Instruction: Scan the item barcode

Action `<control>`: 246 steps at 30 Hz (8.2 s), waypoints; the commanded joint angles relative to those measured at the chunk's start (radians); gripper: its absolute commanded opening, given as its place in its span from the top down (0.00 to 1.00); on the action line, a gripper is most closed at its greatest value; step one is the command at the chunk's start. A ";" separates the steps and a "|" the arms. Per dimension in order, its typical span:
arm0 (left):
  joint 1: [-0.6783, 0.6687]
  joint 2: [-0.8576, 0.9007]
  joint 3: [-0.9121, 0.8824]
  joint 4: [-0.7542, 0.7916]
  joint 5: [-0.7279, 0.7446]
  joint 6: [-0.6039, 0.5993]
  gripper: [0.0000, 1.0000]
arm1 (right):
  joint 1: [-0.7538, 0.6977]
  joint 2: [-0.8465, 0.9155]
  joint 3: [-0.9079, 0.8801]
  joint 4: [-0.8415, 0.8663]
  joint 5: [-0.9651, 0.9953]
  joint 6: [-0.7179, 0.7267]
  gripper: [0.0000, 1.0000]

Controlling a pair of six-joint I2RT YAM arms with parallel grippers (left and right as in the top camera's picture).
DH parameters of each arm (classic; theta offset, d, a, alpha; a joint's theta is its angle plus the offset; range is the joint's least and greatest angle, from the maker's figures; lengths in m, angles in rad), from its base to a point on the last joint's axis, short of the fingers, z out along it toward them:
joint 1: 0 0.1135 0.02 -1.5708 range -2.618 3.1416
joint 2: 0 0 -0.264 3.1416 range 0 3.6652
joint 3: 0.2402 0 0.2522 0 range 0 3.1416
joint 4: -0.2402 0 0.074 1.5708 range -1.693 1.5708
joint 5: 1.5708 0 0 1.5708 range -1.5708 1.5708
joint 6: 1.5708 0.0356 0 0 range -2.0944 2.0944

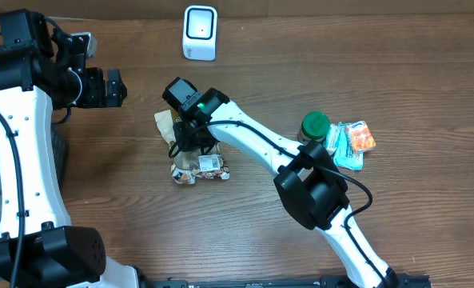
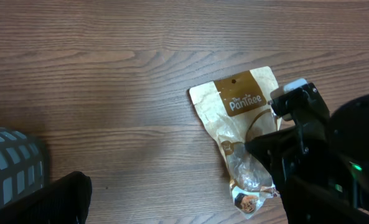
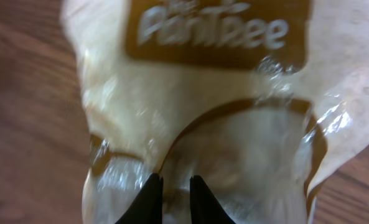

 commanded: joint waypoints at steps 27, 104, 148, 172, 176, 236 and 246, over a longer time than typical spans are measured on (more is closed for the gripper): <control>-0.006 -0.011 0.016 0.002 0.008 0.022 0.00 | 0.091 0.040 0.148 -0.109 -0.346 -0.080 0.55; -0.006 -0.011 0.016 0.002 0.008 0.022 0.00 | -0.249 -0.215 -0.123 -0.045 -0.461 -0.317 0.96; -0.006 -0.011 0.016 0.002 0.008 0.022 0.00 | -0.162 -0.342 -0.073 0.080 0.050 -0.450 0.96; -0.006 -0.011 0.016 0.002 0.008 0.022 0.00 | -0.304 -0.175 -0.274 0.018 -0.380 -0.163 0.44; -0.006 -0.011 0.016 0.001 0.008 0.022 0.00 | -0.346 -0.174 -0.286 0.009 -0.544 -0.300 0.44; -0.006 -0.011 0.016 0.002 0.008 0.022 0.01 | -0.219 -0.041 -0.531 0.758 -0.615 0.252 0.50; -0.006 -0.011 0.016 0.002 0.008 0.022 0.00 | -0.241 -0.037 -0.529 0.756 -0.613 0.253 0.90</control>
